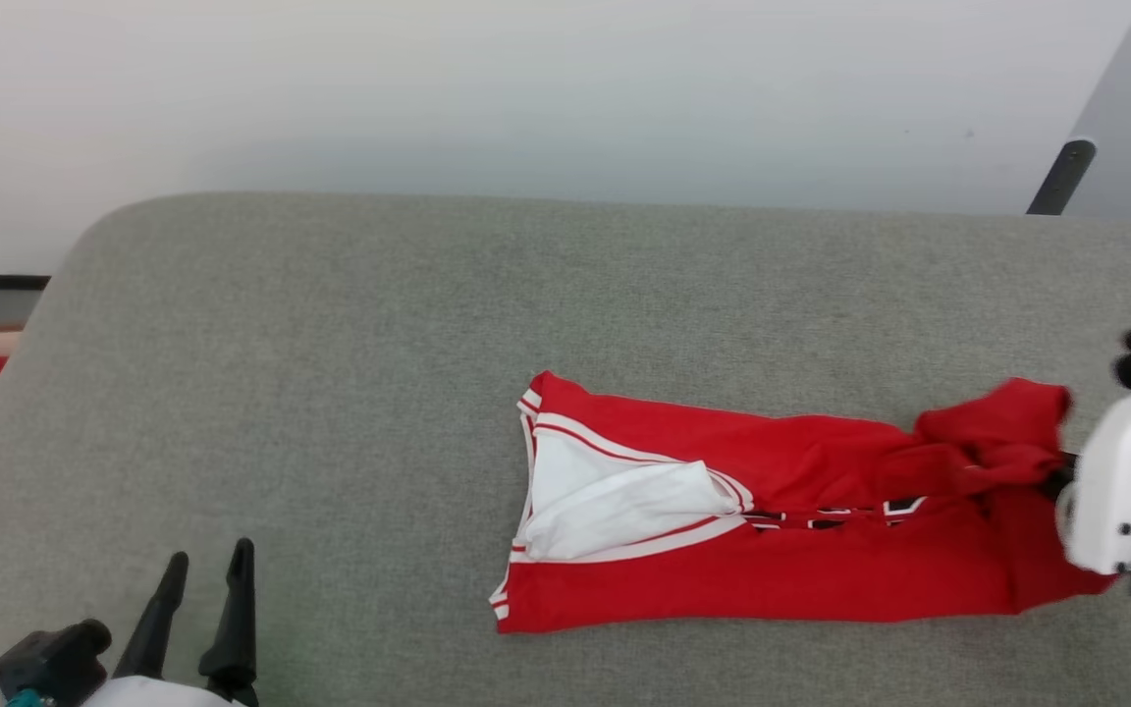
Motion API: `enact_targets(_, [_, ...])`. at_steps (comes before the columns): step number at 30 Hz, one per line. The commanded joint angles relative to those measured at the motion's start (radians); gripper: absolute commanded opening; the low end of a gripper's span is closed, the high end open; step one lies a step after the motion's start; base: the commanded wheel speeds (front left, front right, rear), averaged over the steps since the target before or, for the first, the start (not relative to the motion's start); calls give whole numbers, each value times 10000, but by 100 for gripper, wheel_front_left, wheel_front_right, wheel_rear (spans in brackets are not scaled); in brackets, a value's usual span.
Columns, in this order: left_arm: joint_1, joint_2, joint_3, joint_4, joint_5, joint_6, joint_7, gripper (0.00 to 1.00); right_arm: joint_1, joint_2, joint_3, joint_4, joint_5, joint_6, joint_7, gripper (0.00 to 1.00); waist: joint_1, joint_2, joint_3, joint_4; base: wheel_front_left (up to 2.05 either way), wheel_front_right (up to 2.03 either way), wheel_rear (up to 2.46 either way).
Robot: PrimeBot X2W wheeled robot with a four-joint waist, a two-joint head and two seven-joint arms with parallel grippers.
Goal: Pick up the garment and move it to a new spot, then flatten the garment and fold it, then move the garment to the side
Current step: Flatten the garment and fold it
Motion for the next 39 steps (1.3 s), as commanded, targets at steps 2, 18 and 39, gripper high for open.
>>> enact_targets(2, [-9, -45, -55, -4, -31, 61, 46, 100, 59, 618, 169, -652, -143, -8, 185, 0, 0, -1, -45, -110, 0, 0, 0])
enact_targets(18, [-893, -378, -657, 436, 59, -56, 5, 100, -1369, 4059, 1556, 258, -2032, -8, -511, 0, 0, -1, 397, 779, 0, 0, 0])
enact_targets(39, [-1354, -577, -762, 1038, -59, -159, -153, 100, -3000, 4503, 3408, 3290, -2104, -8, -2143, 100, 0, -1, 570, 1435, 0, 0, 0])
